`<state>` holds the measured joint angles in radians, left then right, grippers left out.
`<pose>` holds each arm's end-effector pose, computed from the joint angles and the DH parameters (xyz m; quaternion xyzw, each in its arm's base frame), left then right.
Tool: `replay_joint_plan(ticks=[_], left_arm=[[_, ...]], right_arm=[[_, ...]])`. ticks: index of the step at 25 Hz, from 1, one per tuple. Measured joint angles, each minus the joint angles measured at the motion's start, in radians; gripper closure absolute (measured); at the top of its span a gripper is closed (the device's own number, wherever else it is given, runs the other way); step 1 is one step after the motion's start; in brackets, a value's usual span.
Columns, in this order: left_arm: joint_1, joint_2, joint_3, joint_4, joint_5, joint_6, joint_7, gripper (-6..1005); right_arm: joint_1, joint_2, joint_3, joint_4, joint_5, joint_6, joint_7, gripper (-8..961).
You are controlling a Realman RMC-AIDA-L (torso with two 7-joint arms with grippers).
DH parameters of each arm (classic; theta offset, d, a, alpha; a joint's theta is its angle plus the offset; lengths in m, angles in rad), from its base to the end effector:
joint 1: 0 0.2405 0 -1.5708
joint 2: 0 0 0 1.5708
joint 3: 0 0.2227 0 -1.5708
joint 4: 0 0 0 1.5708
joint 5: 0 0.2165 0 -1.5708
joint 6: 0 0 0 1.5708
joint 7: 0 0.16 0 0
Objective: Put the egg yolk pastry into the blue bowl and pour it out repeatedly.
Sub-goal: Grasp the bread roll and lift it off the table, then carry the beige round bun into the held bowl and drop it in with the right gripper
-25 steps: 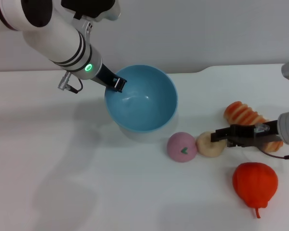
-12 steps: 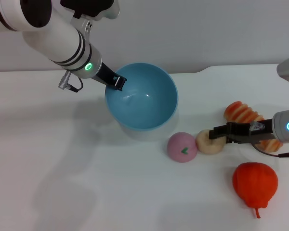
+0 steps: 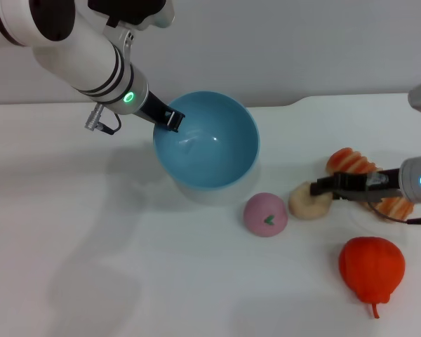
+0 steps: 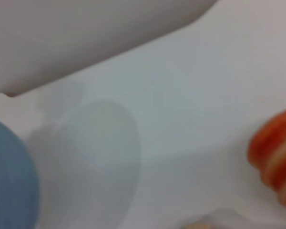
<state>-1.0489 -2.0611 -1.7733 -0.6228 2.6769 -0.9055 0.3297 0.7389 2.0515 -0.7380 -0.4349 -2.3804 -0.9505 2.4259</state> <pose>-0.1424 0.4522 -0.0482 -0.8645 -0.3719 0.1099 0.3197 0.2816 0.3873 -0.0347 -0.7294 0.6400 0.0892 0.2246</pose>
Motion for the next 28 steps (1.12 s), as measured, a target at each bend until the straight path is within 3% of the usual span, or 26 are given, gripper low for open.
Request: replay_joint_plan(ticks=[11,21,28], left_arm=[[-0.002,-0.001,0.000,0.000,0.000,0.010,-0.001,1000],[-0.011,-0.002,0.002,0.000,0.000,0.032,-0.001,999],[-0.016,-0.008,0.041,0.000,-0.016,0.011,-0.009,999]], right_arm=[[-0.021,0.005,-0.002,-0.107,0.090,-0.111,-0.082,640],[-0.068,0.005,-0.001,-0.359,0.246,-0.439,-0.075,693],[-0.030,0.002,-0.004,-0.373,0.273,-0.459,-0.075,773]])
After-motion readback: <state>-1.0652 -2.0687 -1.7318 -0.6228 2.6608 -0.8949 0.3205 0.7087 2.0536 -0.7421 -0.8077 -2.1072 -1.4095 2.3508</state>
